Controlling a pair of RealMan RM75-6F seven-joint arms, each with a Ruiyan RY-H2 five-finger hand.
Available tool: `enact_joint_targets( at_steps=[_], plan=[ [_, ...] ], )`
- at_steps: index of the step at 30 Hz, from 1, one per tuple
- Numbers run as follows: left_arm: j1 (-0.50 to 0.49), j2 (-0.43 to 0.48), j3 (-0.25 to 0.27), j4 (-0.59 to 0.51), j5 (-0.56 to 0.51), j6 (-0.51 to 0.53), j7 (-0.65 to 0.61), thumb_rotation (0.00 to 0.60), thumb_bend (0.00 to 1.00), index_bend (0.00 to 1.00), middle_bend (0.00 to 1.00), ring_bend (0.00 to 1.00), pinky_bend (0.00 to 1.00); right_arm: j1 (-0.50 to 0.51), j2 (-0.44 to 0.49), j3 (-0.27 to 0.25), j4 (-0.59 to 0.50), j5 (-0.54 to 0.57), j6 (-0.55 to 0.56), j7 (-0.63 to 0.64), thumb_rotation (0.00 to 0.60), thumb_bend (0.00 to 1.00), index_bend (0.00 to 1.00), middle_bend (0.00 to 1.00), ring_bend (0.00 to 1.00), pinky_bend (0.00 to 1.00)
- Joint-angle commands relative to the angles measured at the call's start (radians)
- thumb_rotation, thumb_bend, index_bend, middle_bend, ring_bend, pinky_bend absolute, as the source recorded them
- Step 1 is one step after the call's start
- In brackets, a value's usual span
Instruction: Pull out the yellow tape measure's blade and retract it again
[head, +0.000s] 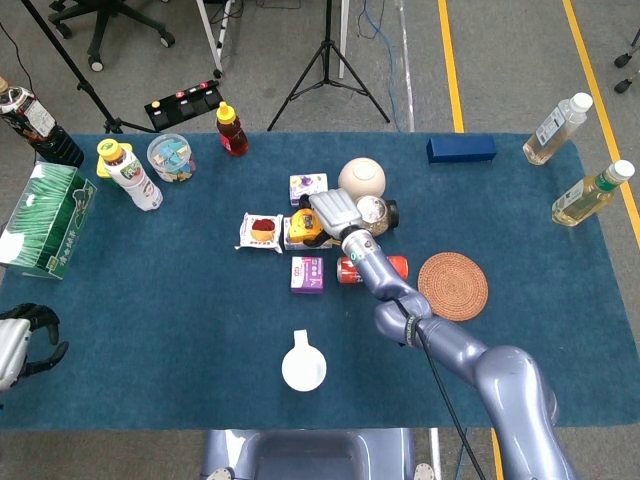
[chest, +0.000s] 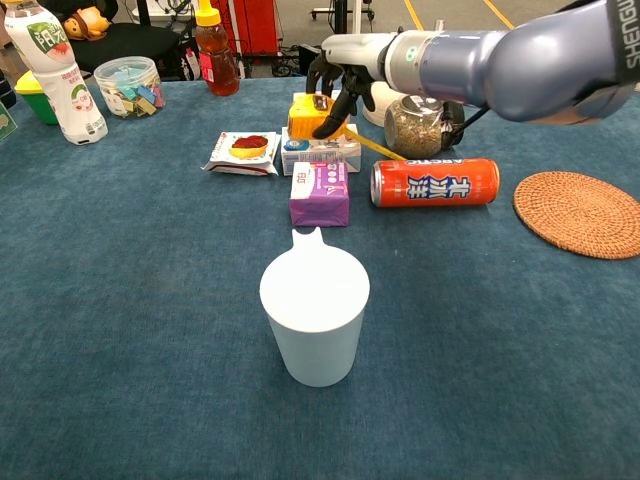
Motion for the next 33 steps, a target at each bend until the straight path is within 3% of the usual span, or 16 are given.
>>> enact_joint_targets(
  at_steps=[1,5,12,16,25,33],
  plan=[
    [-0.015,0.008,-0.007,-0.02,0.012,-0.006,0.017,0.6,0.3,0.64,0.43,0.27,0.35,-0.034,0.041,0.007,-0.085,0.053,0.049,-0.057,0.511,0.25,0.54,0.52,0.59,0.64],
    [-0.033,0.02,-0.024,-0.055,0.012,-0.008,0.041,0.6,0.3,0.64,0.43,0.27,0.35,-0.061,0.083,0.002,-0.189,0.106,0.109,-0.138,0.51,0.25,0.54,0.52,0.58,0.65],
    [-0.103,0.038,-0.089,-0.183,-0.036,-0.043,0.164,0.6,0.3,0.64,0.43,0.27,0.37,-0.12,0.204,-0.015,-0.506,0.259,0.271,-0.328,0.511,0.25,0.54,0.52,0.58,0.64],
    [-0.135,0.042,-0.114,-0.235,-0.06,-0.063,0.2,0.6,0.3,0.63,0.43,0.27,0.37,-0.135,0.249,-0.021,-0.612,0.313,0.331,-0.384,0.51,0.25,0.54,0.52,0.58,0.64],
    [-0.205,-0.001,-0.155,-0.295,-0.121,-0.099,0.29,0.6,0.29,0.61,0.43,0.27,0.4,-0.157,0.305,-0.031,-0.75,0.354,0.419,-0.433,0.511,0.25,0.54,0.52,0.58,0.63],
    [-0.29,-0.091,-0.195,-0.324,-0.175,-0.129,0.375,0.6,0.21,0.58,0.43,0.27,0.4,-0.171,0.326,-0.041,-0.832,0.382,0.483,-0.465,0.51,0.25,0.54,0.52,0.58,0.63]
  ],
)
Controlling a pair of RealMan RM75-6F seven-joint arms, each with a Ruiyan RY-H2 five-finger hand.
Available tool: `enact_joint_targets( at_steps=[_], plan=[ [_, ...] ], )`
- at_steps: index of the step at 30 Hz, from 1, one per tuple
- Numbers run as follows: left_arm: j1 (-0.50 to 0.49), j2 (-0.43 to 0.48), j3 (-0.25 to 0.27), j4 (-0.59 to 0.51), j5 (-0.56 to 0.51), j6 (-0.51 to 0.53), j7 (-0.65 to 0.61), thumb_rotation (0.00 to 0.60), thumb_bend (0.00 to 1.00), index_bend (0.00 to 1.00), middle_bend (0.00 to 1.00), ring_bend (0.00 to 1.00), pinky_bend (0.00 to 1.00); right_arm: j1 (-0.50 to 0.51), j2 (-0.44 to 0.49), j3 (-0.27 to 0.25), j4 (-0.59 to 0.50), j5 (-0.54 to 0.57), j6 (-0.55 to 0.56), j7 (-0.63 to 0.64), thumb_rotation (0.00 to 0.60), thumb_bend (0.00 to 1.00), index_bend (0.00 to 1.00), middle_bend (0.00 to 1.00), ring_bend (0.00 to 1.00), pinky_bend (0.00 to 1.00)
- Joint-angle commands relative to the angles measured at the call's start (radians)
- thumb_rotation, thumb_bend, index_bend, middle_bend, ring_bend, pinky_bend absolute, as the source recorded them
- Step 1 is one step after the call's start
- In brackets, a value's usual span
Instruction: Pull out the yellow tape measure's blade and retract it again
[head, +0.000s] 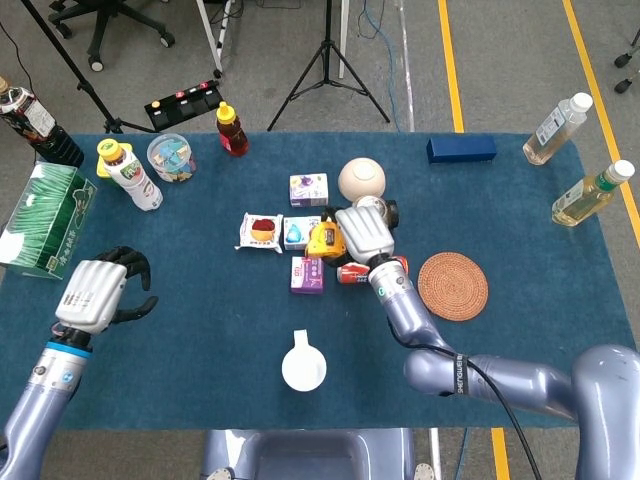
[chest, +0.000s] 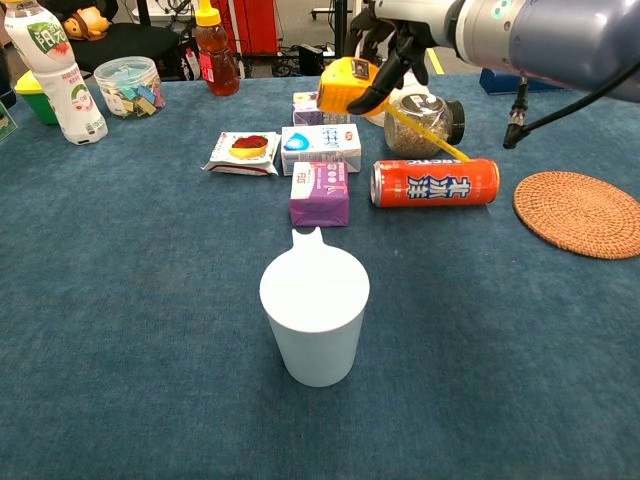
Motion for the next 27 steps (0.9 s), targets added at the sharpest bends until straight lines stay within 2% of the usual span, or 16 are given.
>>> enact_joint_targets(
  at_steps=[1,13,15,19,22,24,27],
  plan=[
    [-0.034,-0.044,-0.021,-0.01,-0.025,-0.004,0.024,0.6,0.21,0.58,0.43,0.27,0.4,-0.007,0.008,-0.003,-0.024,0.011,0.017,-0.006,0.51,0.25,0.54,0.52,0.58,0.63],
    [-0.083,-0.143,-0.054,0.004,-0.085,0.043,0.079,0.6,0.14,0.52,0.39,0.27,0.41,-0.02,0.027,-0.002,-0.089,0.018,0.049,-0.004,0.511,0.25,0.54,0.52,0.58,0.63],
    [-0.087,-0.155,-0.058,0.007,-0.083,0.052,0.075,0.579,0.12,0.52,0.38,0.27,0.42,-0.021,0.027,-0.004,-0.097,0.018,0.052,-0.006,0.51,0.25,0.54,0.52,0.58,0.63],
    [-0.1,-0.186,-0.062,0.023,-0.094,0.065,0.093,0.482,0.11,0.51,0.38,0.27,0.42,-0.016,0.021,-0.008,-0.118,0.023,0.057,-0.015,0.509,0.25,0.54,0.52,0.58,0.63],
    [-0.114,-0.198,-0.067,0.027,-0.124,0.054,0.102,0.298,0.09,0.5,0.36,0.27,0.42,-0.01,0.013,-0.007,-0.124,0.032,0.059,-0.02,0.507,0.25,0.54,0.52,0.58,0.63],
    [-0.122,-0.203,-0.071,0.033,-0.137,0.047,0.098,0.222,0.09,0.49,0.36,0.27,0.42,-0.007,0.008,-0.004,-0.124,0.038,0.06,-0.021,0.509,0.25,0.54,0.52,0.58,0.63],
    [-0.134,-0.214,-0.078,0.043,-0.159,0.036,0.09,0.193,0.09,0.49,0.36,0.27,0.42,-0.002,-0.002,-0.001,-0.119,0.047,0.059,-0.019,0.511,0.25,0.54,0.52,0.58,0.63]
  ],
)
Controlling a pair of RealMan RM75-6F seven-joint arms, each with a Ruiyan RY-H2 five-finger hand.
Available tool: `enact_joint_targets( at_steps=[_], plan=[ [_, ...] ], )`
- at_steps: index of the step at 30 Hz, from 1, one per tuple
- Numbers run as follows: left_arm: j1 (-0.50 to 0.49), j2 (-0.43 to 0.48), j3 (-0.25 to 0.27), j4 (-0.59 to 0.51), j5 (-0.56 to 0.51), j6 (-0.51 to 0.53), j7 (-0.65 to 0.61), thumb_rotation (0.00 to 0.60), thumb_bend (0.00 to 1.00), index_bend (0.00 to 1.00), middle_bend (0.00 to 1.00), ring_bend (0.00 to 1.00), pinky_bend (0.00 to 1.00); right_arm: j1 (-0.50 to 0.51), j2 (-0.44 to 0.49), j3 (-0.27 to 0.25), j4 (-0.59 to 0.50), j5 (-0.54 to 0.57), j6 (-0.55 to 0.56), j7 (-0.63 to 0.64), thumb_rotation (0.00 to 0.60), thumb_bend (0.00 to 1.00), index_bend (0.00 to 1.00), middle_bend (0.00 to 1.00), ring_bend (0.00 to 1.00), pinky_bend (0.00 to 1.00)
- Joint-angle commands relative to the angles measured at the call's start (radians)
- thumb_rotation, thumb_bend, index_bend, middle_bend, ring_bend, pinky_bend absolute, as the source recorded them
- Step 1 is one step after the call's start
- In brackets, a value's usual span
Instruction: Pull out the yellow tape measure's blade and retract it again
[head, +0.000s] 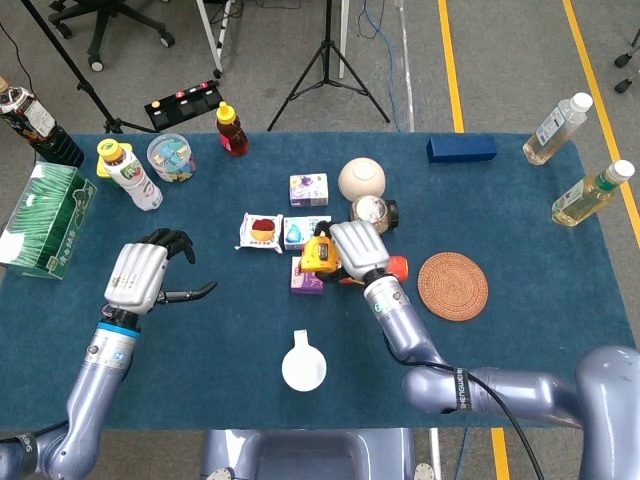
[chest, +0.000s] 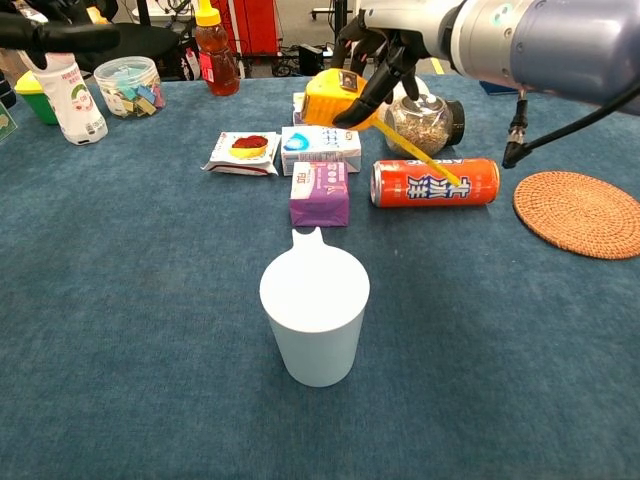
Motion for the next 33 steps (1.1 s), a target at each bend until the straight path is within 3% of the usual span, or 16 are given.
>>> enact_joint_targets(
  at_steps=[1,4,7,10,15,19,33],
  plan=[
    [-0.016,-0.012,-0.007,0.009,-0.028,-0.016,-0.003,0.186,0.09,0.49,0.36,0.27,0.42,0.005,-0.01,0.003,0.007,0.011,-0.001,0.001,0.512,0.25,0.54,0.52,0.58,0.63],
    [-0.034,-0.017,-0.009,0.013,-0.056,-0.034,0.014,0.186,0.12,0.49,0.36,0.27,0.42,0.011,-0.019,0.004,0.018,0.022,-0.004,0.0,0.51,0.25,0.54,0.52,0.58,0.63],
    [-0.06,-0.023,-0.016,0.019,-0.084,-0.048,0.048,0.258,0.19,0.49,0.36,0.27,0.42,0.017,-0.03,0.007,0.031,0.036,-0.007,-0.001,0.509,0.25,0.54,0.52,0.58,0.63],
    [-0.082,-0.033,-0.025,0.019,-0.106,-0.053,0.07,0.338,0.2,0.48,0.36,0.27,0.42,0.022,-0.035,0.007,0.04,0.041,-0.008,-0.005,0.507,0.25,0.54,0.52,0.58,0.63],
    [-0.109,-0.049,-0.021,0.022,-0.121,-0.054,0.105,0.353,0.2,0.47,0.36,0.27,0.42,0.025,-0.035,0.011,0.041,0.047,-0.005,-0.007,0.512,0.25,0.54,0.52,0.58,0.64],
    [-0.131,-0.068,-0.009,0.027,-0.13,-0.045,0.159,0.416,0.2,0.43,0.34,0.27,0.42,0.027,-0.034,0.014,0.036,0.05,0.0,-0.009,0.51,0.25,0.54,0.52,0.58,0.64],
    [-0.171,-0.144,0.0,0.053,-0.16,-0.013,0.192,0.409,0.2,0.41,0.33,0.26,0.42,0.043,-0.057,0.019,0.046,0.075,0.011,-0.024,0.51,0.25,0.54,0.52,0.58,0.64]
  ],
)
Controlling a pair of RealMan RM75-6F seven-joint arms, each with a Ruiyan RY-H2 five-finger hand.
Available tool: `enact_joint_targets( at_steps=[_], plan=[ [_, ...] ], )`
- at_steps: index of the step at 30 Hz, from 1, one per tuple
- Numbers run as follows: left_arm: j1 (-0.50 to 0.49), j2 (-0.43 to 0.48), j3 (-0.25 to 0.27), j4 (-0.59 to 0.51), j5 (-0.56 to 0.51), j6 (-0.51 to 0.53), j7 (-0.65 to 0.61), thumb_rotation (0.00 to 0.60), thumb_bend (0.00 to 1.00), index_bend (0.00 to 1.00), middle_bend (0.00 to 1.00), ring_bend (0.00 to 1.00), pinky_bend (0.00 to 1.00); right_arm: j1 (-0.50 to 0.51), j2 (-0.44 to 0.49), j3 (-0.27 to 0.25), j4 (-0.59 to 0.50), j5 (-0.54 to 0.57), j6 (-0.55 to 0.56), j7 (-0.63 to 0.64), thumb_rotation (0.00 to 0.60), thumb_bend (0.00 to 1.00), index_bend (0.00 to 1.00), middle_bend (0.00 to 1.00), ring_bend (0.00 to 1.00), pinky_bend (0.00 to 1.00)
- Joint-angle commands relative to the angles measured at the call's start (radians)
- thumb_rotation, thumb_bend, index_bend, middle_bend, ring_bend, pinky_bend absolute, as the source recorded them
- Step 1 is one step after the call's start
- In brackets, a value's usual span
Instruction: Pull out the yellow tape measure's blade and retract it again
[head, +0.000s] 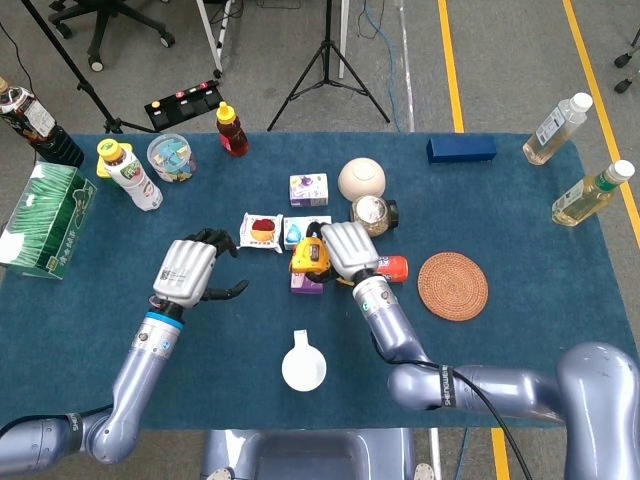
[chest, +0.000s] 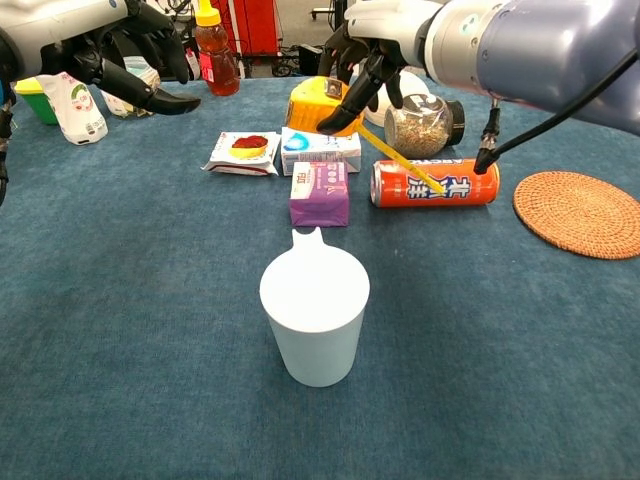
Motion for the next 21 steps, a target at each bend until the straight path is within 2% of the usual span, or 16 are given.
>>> enact_joint_targets(
  at_steps=[1,12,21],
  plan=[
    [-0.007,-0.015,0.001,0.01,-0.003,0.008,0.006,0.41,0.2,0.41,0.33,0.26,0.42,0.005,-0.008,0.005,0.006,0.012,0.003,-0.003,0.511,0.25,0.54,0.52,0.58,0.64],
    [-0.039,-0.083,0.006,0.062,-0.012,0.021,0.037,0.416,0.2,0.41,0.32,0.25,0.42,0.026,-0.038,0.021,0.033,0.058,0.022,-0.029,0.51,0.25,0.54,0.52,0.57,0.64],
    [-0.071,-0.162,-0.006,0.134,-0.006,0.05,0.067,0.412,0.2,0.4,0.31,0.24,0.42,0.018,-0.025,0.028,-0.004,0.074,0.049,-0.041,0.511,0.25,0.53,0.52,0.57,0.65]
  ],
)
